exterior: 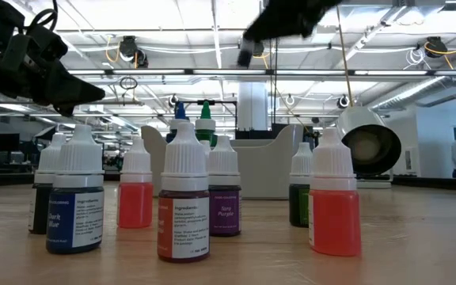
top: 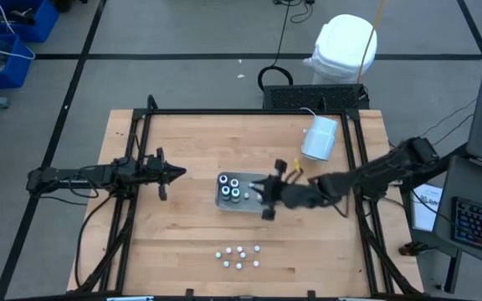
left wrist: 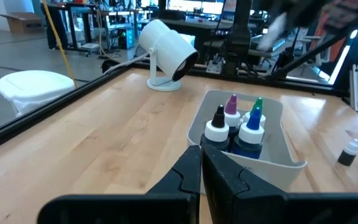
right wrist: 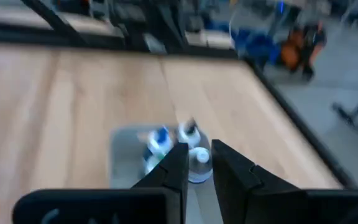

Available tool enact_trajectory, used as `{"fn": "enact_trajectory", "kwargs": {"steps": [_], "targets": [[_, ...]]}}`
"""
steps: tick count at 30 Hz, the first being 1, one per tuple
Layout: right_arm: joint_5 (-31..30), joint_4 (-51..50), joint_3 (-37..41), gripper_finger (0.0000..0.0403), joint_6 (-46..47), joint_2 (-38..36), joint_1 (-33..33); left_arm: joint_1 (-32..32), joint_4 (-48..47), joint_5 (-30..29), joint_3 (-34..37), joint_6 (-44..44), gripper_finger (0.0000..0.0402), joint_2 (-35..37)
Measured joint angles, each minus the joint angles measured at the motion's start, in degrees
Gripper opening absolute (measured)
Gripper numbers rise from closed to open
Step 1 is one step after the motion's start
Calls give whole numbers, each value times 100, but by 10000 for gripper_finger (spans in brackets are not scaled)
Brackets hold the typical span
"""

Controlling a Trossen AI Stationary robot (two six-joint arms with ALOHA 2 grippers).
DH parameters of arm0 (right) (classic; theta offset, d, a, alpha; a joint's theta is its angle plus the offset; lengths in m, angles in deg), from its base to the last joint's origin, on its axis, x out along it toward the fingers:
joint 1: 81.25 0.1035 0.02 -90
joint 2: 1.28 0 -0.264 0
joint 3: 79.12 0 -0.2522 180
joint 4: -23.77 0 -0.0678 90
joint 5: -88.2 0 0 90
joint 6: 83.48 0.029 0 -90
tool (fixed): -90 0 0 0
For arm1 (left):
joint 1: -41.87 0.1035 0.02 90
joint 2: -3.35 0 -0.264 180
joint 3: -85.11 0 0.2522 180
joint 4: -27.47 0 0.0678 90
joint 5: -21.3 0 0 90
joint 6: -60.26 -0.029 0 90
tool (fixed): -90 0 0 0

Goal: Pick & Place food coloring
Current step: Put the small purple bottle into the gray bin

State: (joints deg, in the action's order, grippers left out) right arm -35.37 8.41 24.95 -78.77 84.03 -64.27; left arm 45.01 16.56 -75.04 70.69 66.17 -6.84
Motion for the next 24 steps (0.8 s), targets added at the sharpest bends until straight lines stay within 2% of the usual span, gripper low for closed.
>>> {"fn": "enact_trajectory", "kwargs": {"steps": [6, 10, 17, 24], "targets": [[952, -597, 0, 42, 531, 302, -661, 0, 4, 4, 1, -4, 19, -5], [1253, -605, 2, 38, 691, 605, -834, 0, 15, 8, 2, -17, 19, -5], [1251, -582, 0, 42, 1005, 1100, -906, 0, 28, 17, 4, -19, 19, -47], [949, -597, 1, 43, 1262, 1502, -917, 0, 28, -18, 4, -17, 19, -47]]}}
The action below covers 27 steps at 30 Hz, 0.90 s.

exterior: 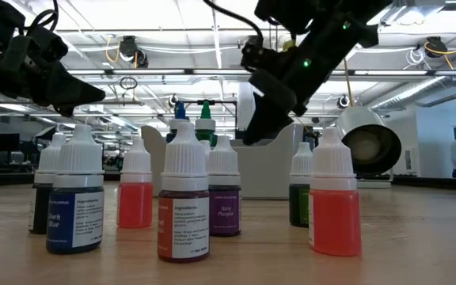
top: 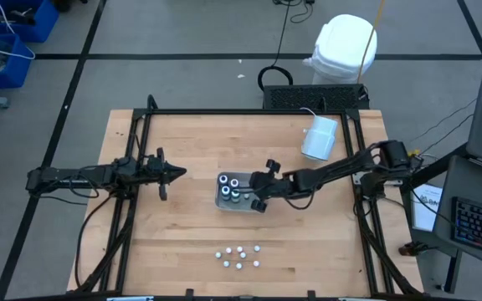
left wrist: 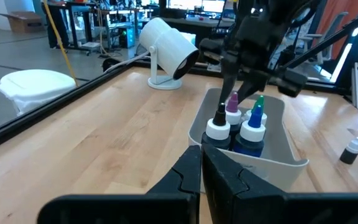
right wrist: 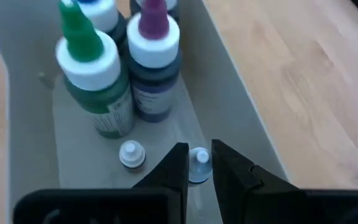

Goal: Pick & Place food coloring
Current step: Put the small purple bottle into the gray bin

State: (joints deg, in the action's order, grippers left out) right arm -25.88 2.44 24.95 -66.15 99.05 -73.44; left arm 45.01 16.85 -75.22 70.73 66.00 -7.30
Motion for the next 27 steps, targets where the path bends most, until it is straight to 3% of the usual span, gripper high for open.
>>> {"fn": "enact_trajectory", "kwargs": {"steps": [11, 16, 27], "targets": [[-127, 4, 1, 43, 22, 162, -150, 0, 4, -2, 0, 7, 19, 0], [176, 4, 0, 43, 142, 174, -187, 0, 4, -2, 0, 13, 19, 0], [186, 2, 6, 43, 311, 202, -188, 0, 7, -5, 0, 12, 19, 0]]}}
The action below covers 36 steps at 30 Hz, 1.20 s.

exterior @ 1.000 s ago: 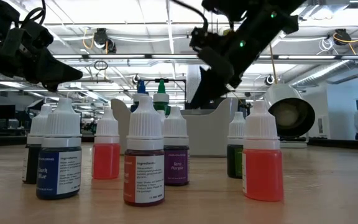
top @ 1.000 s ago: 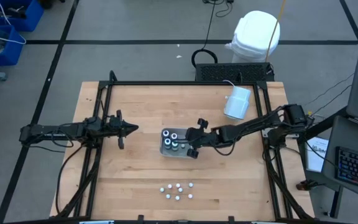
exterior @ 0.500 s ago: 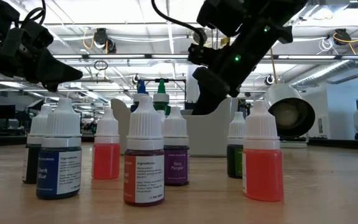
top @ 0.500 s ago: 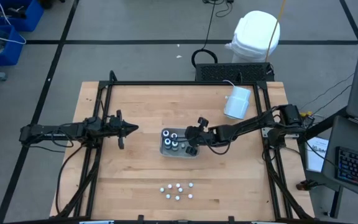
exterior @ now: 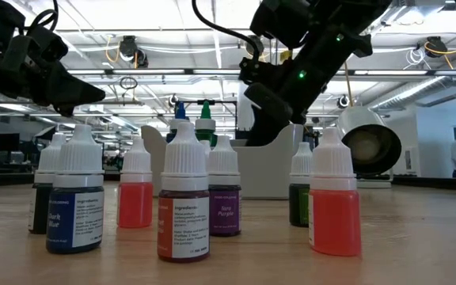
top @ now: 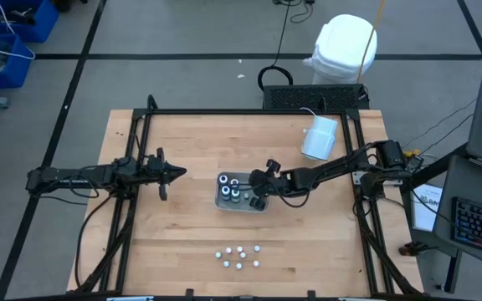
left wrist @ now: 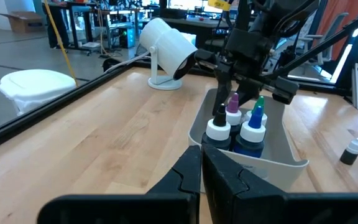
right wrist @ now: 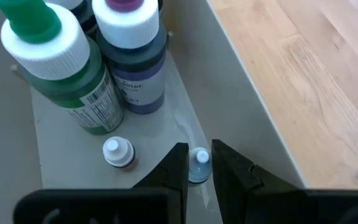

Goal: Pick & Place food coloring
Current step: Put the small purple bottle into the gray bin, then put the small green bottle into the gray bin

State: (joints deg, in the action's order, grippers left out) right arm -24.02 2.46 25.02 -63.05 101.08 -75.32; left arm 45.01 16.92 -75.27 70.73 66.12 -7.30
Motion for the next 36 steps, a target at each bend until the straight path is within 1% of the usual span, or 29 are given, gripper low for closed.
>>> {"fn": "enact_trajectory", "kwargs": {"steps": [6, 11, 17, 20, 28, 36], "targets": [[-23, 108, 190, 43, 255, -10, -51, 0, 2, -1, 0, -3, 19, 0], [-34, 370, 330, 43, 209, -20, -107, 0, 4, -1, 0, -3, 19, 0], [34, 401, 356, 44, 146, 8, -109, 0, 4, -1, 0, -12, 19, 0], [165, 399, 356, 53, 137, 7, -109, 0, 4, -1, 0, -10, 19, 0], [158, 565, 354, 89, 88, 7, -109, 0, 2, -1, 0, -8, 19, 0], [151, 620, 350, 97, -246, -91, -109, 0, 2, -1, 0, -5, 19, 0]]}}
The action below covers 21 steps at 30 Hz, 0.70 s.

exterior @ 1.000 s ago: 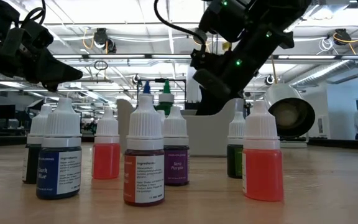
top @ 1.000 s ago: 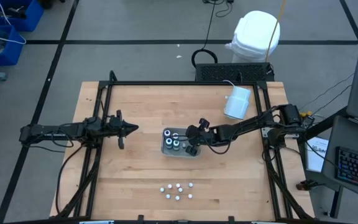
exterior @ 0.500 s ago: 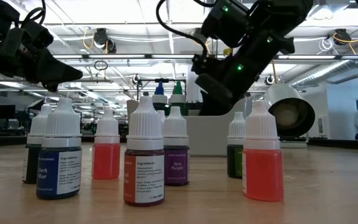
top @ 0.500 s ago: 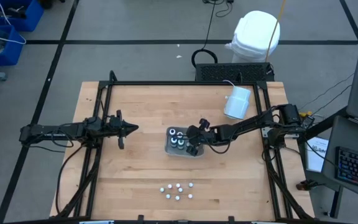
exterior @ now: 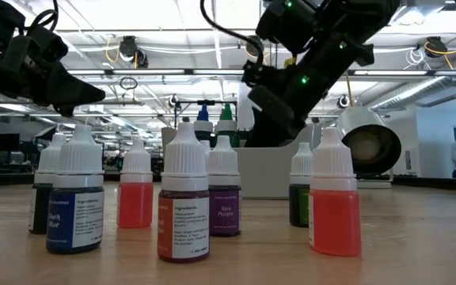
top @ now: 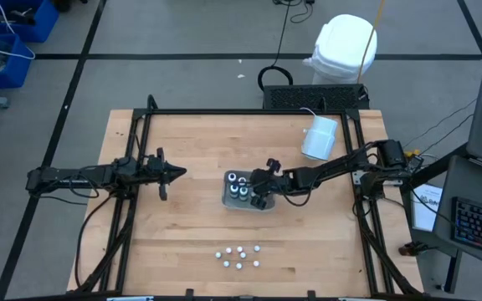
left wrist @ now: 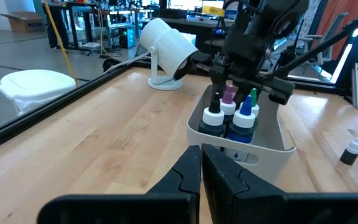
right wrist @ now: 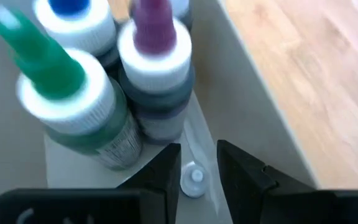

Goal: Pick & Place food coloring
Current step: Put the small green bottle into the gray bin

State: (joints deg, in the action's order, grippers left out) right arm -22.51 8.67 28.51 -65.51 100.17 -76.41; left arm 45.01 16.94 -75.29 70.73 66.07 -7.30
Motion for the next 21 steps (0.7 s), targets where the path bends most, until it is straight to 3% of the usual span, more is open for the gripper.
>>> {"fn": "enact_trajectory", "kwargs": {"steps": [10, 16, 21], "targets": [[2, 23, -4, 94, -133, -1055, 213, 0, -7, 2, -2, 28, 19, -22], [10, 5, -4, 95, -522, -1619, 1017, 0, -10, 2, -2, 28, 19, -22], [2, 196, -4, 94, -544, -1592, 1866, 0, -13, 2, -2, 55, 19, -22]]}}
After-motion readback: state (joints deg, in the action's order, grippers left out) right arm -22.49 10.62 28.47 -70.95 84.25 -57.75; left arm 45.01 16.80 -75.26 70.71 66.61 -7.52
